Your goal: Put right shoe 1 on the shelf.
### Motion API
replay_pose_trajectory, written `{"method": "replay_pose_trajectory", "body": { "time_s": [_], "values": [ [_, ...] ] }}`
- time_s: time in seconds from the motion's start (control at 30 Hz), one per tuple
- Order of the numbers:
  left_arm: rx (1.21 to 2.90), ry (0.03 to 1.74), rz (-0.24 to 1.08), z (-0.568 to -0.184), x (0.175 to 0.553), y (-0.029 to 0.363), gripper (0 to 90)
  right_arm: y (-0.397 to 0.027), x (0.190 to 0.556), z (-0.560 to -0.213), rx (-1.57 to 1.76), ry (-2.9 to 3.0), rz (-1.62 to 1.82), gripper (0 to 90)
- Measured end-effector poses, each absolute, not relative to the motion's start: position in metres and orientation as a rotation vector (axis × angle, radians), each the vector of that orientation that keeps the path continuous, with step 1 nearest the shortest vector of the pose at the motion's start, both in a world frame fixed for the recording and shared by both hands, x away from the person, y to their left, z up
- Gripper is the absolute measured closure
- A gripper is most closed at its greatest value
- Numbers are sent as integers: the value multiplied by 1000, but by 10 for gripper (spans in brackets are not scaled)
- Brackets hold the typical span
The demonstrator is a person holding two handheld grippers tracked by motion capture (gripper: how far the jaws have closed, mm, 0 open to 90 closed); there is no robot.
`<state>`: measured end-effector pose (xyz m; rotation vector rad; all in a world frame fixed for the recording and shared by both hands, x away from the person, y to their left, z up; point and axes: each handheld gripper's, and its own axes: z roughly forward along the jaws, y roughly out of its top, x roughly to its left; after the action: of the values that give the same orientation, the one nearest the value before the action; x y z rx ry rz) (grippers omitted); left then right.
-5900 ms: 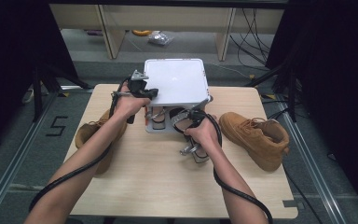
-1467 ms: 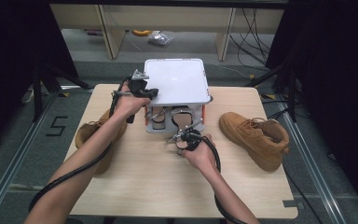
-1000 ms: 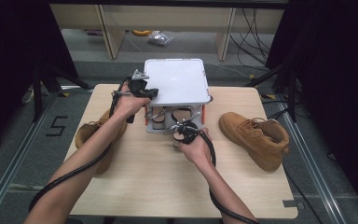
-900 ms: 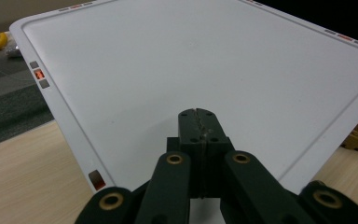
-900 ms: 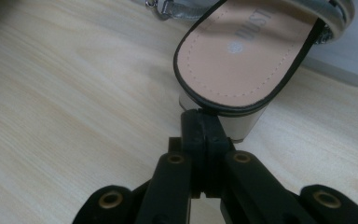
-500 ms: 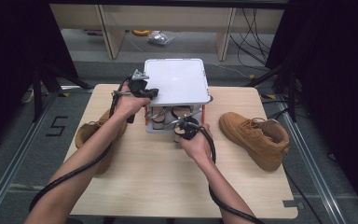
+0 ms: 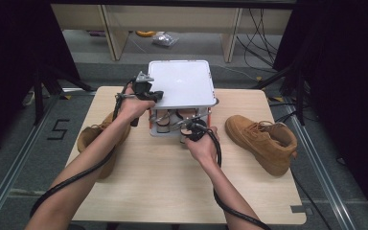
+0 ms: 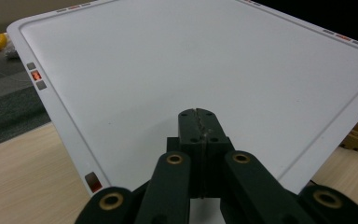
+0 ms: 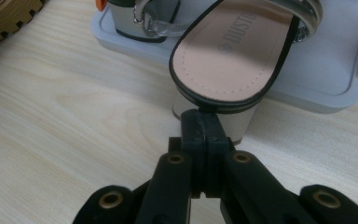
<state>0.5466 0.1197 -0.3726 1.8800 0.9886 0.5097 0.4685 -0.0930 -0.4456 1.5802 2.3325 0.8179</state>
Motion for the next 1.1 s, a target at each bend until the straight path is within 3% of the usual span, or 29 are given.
{"method": "replay_pose_trajectory", "body": {
  "time_s": [0.6,1.1],
  "values": [
    [1883,985,511,-373,547,120,897,-93,483,-452,1737,2183,856,900],
    [1884,983,514,-372,546,119,896,-100,495,-455,1680,2129,828,900]
  ]
}}
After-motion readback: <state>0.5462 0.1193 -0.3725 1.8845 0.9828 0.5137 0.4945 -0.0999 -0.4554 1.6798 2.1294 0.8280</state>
